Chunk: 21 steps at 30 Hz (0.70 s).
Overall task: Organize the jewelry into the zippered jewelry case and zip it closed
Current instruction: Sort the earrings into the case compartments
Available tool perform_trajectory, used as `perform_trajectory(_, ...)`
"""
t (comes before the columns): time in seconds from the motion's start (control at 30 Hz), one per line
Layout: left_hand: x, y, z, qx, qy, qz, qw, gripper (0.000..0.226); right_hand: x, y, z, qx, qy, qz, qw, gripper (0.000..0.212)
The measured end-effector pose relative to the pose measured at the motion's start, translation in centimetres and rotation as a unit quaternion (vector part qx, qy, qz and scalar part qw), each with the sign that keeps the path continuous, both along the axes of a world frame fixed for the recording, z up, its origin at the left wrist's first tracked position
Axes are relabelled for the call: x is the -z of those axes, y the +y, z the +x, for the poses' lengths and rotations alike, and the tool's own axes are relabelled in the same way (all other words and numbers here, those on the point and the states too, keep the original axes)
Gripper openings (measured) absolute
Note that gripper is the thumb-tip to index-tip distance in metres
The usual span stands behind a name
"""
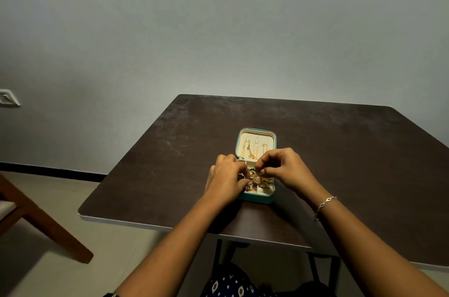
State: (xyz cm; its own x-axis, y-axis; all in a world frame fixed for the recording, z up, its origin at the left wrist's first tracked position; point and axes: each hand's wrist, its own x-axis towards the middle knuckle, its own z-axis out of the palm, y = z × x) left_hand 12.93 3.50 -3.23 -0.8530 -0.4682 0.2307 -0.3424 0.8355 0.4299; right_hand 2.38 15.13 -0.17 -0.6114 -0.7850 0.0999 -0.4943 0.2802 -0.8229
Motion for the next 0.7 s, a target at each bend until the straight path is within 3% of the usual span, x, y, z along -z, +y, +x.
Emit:
perform_trajectory(0.23, 0.5, 0.2, 0.0, -0.008, -0.004, -0.012, 1.0, 0.018, 0.5, -0.1, 0.6, -0.001, 0.009, -0.003, 1.0, 0.035)
perform_trajectory(0.6, 0.8, 0.1, 0.0, -0.004, 0.016, -0.01, 1.0, 0.019, 0.9, 0.3, 1.6, -0.033, 0.172, 0.031, 0.984, 0.02)
perform_trajectory(0.7, 0.8, 0.2, 0.0, -0.015, 0.022, -0.021, 0.999, 0.019, 1.3, 0.3, 1.8, -0.033, 0.18, 0.026, 0.983, 0.018)
